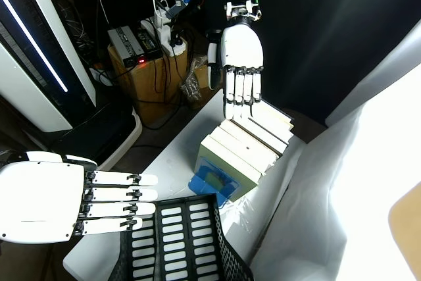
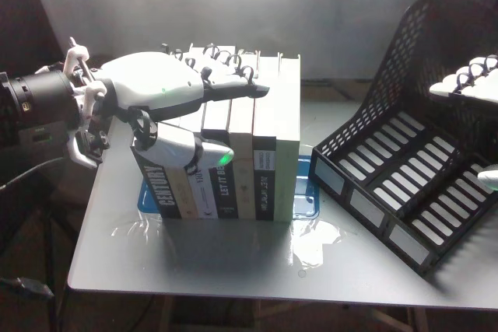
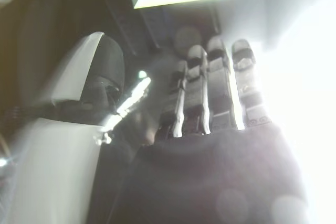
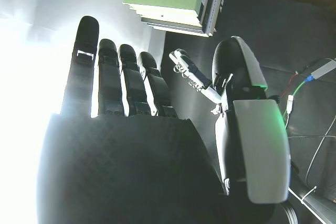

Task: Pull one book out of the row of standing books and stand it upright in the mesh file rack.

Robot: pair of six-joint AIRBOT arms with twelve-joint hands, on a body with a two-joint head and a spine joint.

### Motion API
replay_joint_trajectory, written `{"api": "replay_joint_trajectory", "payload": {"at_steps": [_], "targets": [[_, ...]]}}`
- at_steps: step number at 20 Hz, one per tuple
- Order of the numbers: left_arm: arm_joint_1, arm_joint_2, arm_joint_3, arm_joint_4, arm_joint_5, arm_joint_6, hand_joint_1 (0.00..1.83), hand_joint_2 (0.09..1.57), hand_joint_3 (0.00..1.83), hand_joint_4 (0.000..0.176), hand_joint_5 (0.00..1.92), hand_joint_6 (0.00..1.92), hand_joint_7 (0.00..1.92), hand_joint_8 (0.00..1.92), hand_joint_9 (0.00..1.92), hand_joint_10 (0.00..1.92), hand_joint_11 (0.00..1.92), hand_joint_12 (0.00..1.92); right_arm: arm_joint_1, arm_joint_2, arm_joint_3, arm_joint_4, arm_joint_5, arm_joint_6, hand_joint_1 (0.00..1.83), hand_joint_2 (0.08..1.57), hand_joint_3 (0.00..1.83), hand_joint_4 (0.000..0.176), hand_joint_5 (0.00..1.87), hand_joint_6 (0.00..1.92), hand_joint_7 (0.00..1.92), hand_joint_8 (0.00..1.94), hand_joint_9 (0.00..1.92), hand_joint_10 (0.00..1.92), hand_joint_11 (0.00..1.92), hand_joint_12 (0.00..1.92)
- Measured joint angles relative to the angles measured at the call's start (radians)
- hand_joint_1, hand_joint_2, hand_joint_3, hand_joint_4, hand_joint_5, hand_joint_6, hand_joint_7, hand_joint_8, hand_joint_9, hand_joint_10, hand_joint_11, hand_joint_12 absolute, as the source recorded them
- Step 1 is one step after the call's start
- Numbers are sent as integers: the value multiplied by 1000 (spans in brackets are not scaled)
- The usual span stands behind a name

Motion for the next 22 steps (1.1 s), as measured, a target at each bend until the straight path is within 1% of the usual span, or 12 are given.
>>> {"api": "replay_joint_trajectory", "payload": {"at_steps": [1,2,4,11,12,13,14,15,17,18,21,22], "targets": [[0,0,0,-2,0,0,272,1296,6,26,92,14,24,9,18,30,0,63,0,0,0,0,0,0,532,1241,16,0,18,3,0,0,0,0,0,0],[0,0,0,0,1,0,269,1298,5,26,90,11,19,10,14,20,0,12,0,0,0,0,0,0,532,1241,15,0,16,2,0,0,0,0,0,0],[0,0,0,2,3,0,243,1300,4,33,78,4,4,3,0,0,0,0,0,0,0,0,2,0,527,1244,14,0,0,0,0,0,0,0,0,0],[-17,0,12,10,69,0,240,1301,4,33,78,4,4,2,0,0,0,0,0,-6,0,0,6,0,524,1247,11,0,0,0,0,0,0,0,0,0],[-19,-5,22,10,79,0,228,1295,1,38,86,7,3,1,0,0,0,0,0,-8,0,0,6,0,505,1244,8,0,0,0,0,0,0,0,0,0],[-20,-13,32,8,95,0,118,1266,0,54,79,3,0,0,0,0,0,0,0,-8,0,0,5,0,381,1212,0,0,0,0,0,0,0,0,0,0],[-20,-24,42,10,111,0,35,1264,0,64,120,18,0,0,0,0,0,0,0,-8,0,1,8,1,389,1210,0,0,0,0,0,0,0,0,0,0],[-20,-30,49,11,120,2,6,1257,0,75,200,50,0,0,0,0,0,0,0,-8,0,4,8,1,414,1216,0,0,0,0,0,0,0,0,0,0],[-20,-48,68,7,137,0,1,1264,0,80,287,83,0,0,0,0,0,0,0,-8,0,4,8,1,441,1220,0,0,2,1,0,0,0,0,0,0],[-20,-50,71,8,144,1,0,1263,0,83,335,56,0,0,0,0,0,0,0,-8,0,5,8,1,453,1217,0,0,11,4,0,0,0,0,0,0],[-20,-66,89,7,164,1,13,1269,1,80,382,55,0,0,0,0,0,0,0,-12,0,12,10,1,461,1220,0,0,7,2,0,0,0,0,0,0],[-20,-73,95,10,168,0,5,1272,2,85,403,56,0,0,0,0,0,0,0,-13,0,11,12,1,460,1217,0,0,19,7,0,0,0,0,0,0]]}}
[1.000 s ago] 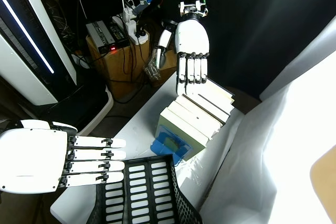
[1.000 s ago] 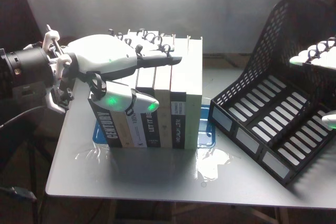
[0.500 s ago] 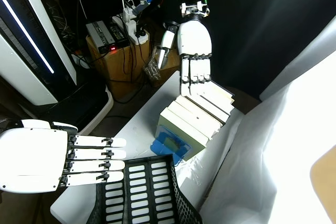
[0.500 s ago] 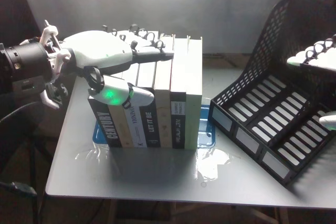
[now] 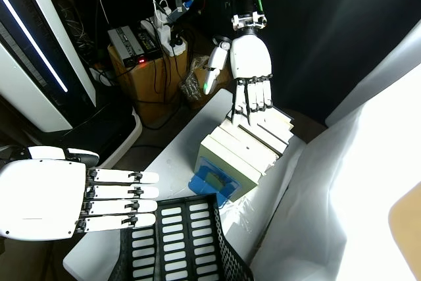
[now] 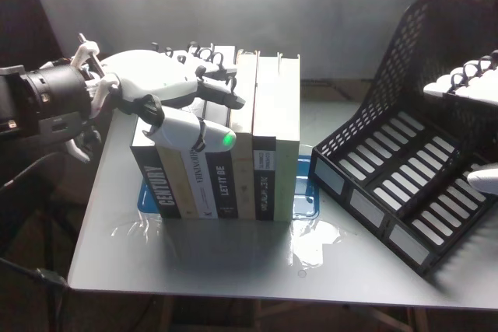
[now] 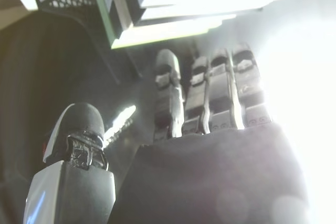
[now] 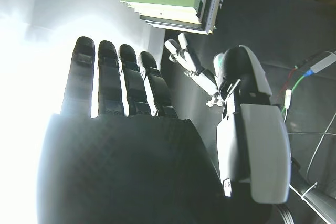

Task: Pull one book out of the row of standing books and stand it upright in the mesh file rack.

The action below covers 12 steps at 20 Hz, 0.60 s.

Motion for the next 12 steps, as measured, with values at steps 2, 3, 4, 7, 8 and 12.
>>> {"api": "replay_joint_trajectory", "payload": {"at_steps": [2,3,4,7,8,12], "targets": [[0,-9,8,7,9,0,4,1273,2,86,409,54,0,0,0,0,0,0,0,0,0,0,2,0,460,1216,0,0,22,8,0,0,0,0,0,0],[0,-16,14,8,19,0,4,1273,2,86,410,54,0,0,0,0,0,0,0,0,0,3,2,0,460,1216,0,0,22,7,0,0,0,0,0,0],[0,-20,16,14,27,0,4,1273,2,86,410,53,0,0,0,0,0,0,0,0,0,4,2,0,460,1216,0,0,23,7,0,0,0,0,0,0],[-11,-34,21,68,44,0,0,1276,4,81,405,47,0,0,0,0,0,0,-1,0,0,8,5,0,450,1221,1,0,4,1,0,0,0,0,0,0],[-18,-38,23,106,48,0,0,1275,3,87,412,48,0,0,0,0,0,0,-1,0,0,9,6,0,450,1222,1,0,4,1,0,0,0,0,0,0],[-43,-38,6,271,63,-2,86,1254,0,97,429,45,0,0,0,0,0,0,-8,0,0,14,8,4,457,1221,1,0,0,0,0,0,0,0,0,0]]}}
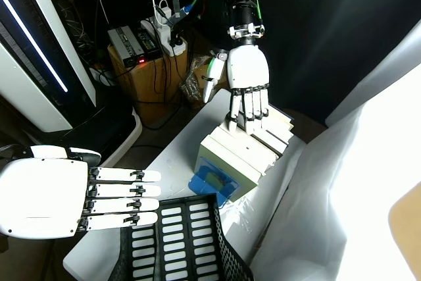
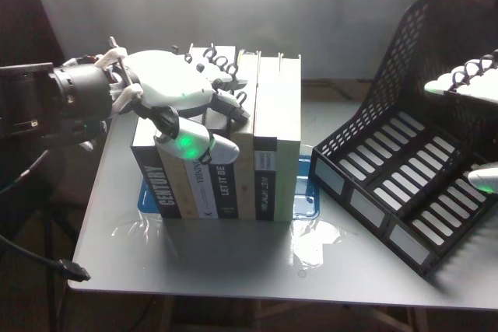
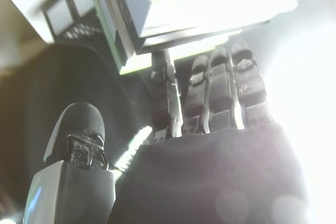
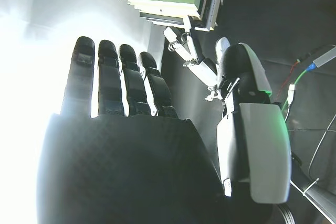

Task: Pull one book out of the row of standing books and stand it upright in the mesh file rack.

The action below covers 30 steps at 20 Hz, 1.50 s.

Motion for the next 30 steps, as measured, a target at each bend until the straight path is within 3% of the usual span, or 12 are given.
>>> {"api": "replay_joint_trajectory", "payload": {"at_steps": [1,2,3,5,8,9,15,16,17,22,30], "targets": [[-9,6,-20,64,4,0,64,1258,0,108,430,41,0,0,0,0,0,0,0,0,0,1,0,0,466,1222,1,0,3,1,0,0,0,0,0,0],[-14,10,-32,103,6,0,64,1258,0,108,430,41,0,0,0,0,0,0,-3,0,0,2,3,1,466,1222,1,0,3,1,0,0,0,0,0,0],[-22,16,-50,166,12,0,152,1205,0,87,592,45,0,0,0,0,0,0,-5,0,0,5,9,2,477,1222,1,0,0,0,0,0,0,0,0,0],[-27,24,-58,261,3,-2,179,1171,0,55,585,32,0,0,0,0,0,0,-7,0,0,5,5,4,465,1224,1,0,0,0,0,0,0,0,0,0],[-28,46,-103,328,-16,0,177,1130,0,56,582,23,0,0,0,0,0,0,-7,0,0,10,9,12,486,1224,1,1,0,0,0,0,0,0,0,0],[-28,54,-114,339,-26,0,111,1198,5,49,569,16,0,0,0,0,0,0,-7,0,0,9,9,13,514,1226,1,3,0,0,0,0,0,0,0,0],[-19,89,-158,357,-69,0,120,1211,6,39,536,2,0,0,0,0,0,0,-19,-2,0,13,15,21,518,1227,1,0,0,0,0,0,0,0,0,0],[-11,96,-166,344,-76,-1,94,1243,18,7,521,0,0,0,0,0,0,0,-19,-2,0,13,18,22,513,1224,0,0,11,5,0,0,0,0,0,0],[-5,102,-172,336,-85,-1,98,1270,28,0,527,4,0,0,0,0,0,0,-19,-2,0,13,17,22,513,1225,0,0,6,2,0,0,0,0,0,0],[31,129,-209,301,-110,-1,42,1327,30,0,438,3,0,0,0,0,0,0,-22,-2,0,19,21,23,543,1220,0,0,1,0,0,0,0,0,0,0],[92,157,-241,228,-138,1,134,1289,0,0,358,1,0,0,0,0,0,0,-26,-2,0,25,23,25,530,1217,0,0,0,0,0,0,0,0,0,0]]}}
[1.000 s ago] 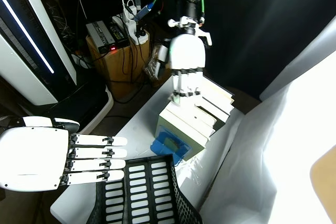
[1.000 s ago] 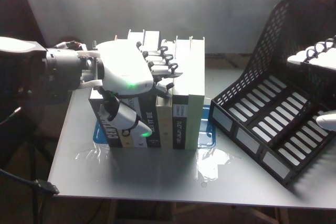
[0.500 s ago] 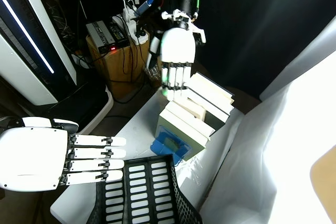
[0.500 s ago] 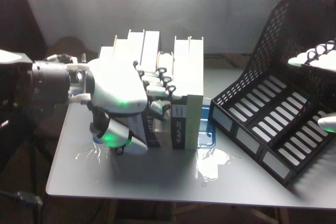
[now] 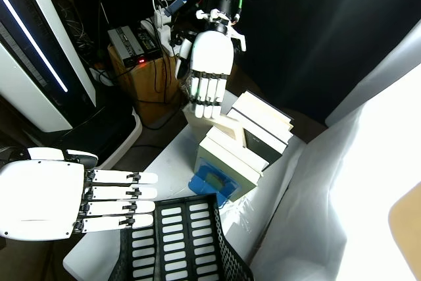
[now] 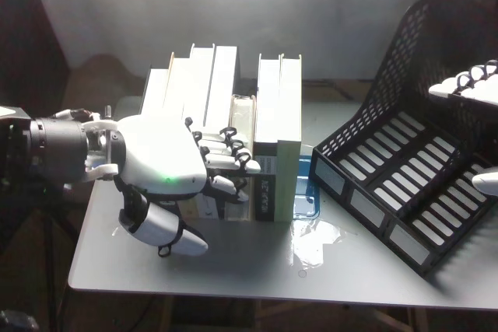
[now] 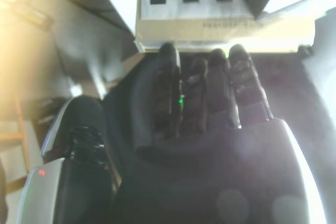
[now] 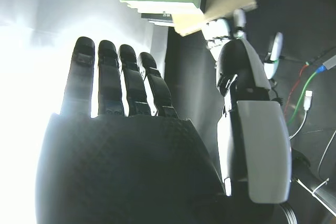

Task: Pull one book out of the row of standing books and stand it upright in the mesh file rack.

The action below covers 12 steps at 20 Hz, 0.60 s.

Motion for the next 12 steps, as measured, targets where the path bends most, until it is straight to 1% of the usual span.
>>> {"api": "replay_joint_trajectory", "payload": {"at_steps": [2,4,5,6,8,11,12], "targets": [[18,0,-5,-21,-10,3,198,1266,0,0,439,31,0,0,0,0,0,0,0,0,0,-1,0,0,528,1217,0,0,0,0,0,0,0,0,0,0],[33,8,-18,-60,-12,4,188,1263,0,0,478,41,0,0,0,0,0,0,0,0,0,0,0,0,536,1219,0,0,0,0,0,0,0,0,0,0],[47,14,-24,-87,-15,5,153,1273,0,0,415,12,0,0,0,0,0,0,0,0,0,-1,0,1,520,1224,2,0,0,0,0,0,0,0,0,0],[64,19,-30,-124,-23,6,146,1275,0,0,402,6,0,0,0,0,0,0,0,0,0,0,0,0,516,1225,2,0,0,0,0,0,0,0,0,0],[82,26,-38,-154,-34,7,154,1272,0,0,420,12,0,0,0,0,0,0,0,0,0,-1,0,1,494,1225,2,0,0,0,0,0,0,0,0,0],[98,33,-48,-169,-48,8,167,1260,0,0,429,14,0,0,0,0,0,0,0,0,0,-1,0,1,496,1224,1,0,0,0,0,0,0,0,0,0],[100,35,-53,-171,-53,7,145,1263,0,0,415,7,0,0,0,0,0,0,0,0,0,-1,0,2,499,1228,3,0,0,0,0,0,0,0,0,0]]}}
